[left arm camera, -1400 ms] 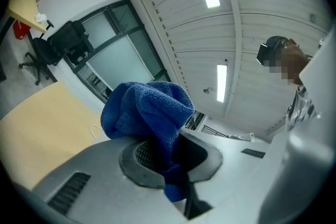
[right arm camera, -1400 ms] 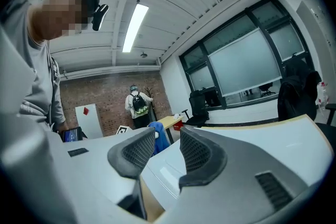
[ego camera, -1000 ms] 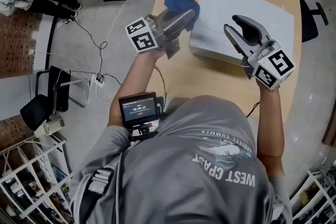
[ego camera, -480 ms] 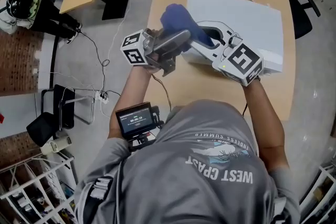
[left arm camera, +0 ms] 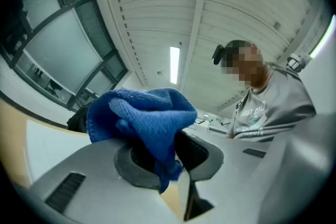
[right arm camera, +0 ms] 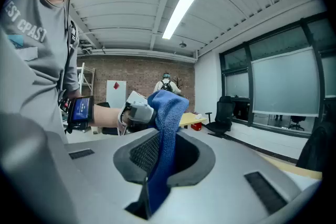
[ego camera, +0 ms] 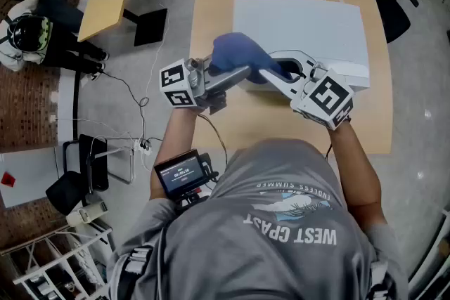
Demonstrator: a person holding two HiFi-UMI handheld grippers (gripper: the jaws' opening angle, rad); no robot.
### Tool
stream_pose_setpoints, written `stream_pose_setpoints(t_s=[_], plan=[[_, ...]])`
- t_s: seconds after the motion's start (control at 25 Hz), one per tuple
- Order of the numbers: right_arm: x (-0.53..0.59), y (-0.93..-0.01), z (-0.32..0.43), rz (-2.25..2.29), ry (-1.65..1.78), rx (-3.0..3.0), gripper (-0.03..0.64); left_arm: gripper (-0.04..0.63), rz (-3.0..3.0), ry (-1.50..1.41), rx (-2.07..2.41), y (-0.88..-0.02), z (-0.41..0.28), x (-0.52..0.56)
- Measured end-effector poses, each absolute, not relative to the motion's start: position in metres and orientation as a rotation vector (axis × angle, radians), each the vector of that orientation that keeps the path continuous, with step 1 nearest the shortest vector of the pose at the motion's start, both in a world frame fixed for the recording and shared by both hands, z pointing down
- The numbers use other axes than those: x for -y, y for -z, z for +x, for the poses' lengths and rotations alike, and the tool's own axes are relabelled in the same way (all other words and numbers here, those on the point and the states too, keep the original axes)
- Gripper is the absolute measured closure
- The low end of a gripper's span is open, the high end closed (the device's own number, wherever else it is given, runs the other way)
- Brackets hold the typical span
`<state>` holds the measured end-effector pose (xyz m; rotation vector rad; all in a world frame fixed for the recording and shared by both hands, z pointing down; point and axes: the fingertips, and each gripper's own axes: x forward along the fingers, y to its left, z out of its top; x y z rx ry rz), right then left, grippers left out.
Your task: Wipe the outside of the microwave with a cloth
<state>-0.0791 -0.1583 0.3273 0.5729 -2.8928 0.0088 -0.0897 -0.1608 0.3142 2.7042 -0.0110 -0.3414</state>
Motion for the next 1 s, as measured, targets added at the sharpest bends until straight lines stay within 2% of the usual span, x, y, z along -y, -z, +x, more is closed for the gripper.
stream_pose_setpoints(t_s=[0.44, 0.64, 1.0], plan=[[0.163, -0.319, 0.034, 0.911, -0.133, 2.939, 0.571, 0.518, 2.775, 0.363, 0.344, -0.327, -0.102, 0.168], [0.156, -0.308, 0.079, 1.025, -0.149, 2.973, 0.571, 0.518, 2.849, 0.401, 0.611, -0.323, -0.115, 0.171], [0.119, -0.295, 0.148, 1.184, -0.130, 2.972, 0.571, 0.520, 2.932, 0.273, 1.188, -0.325, -0.161, 0.152]])
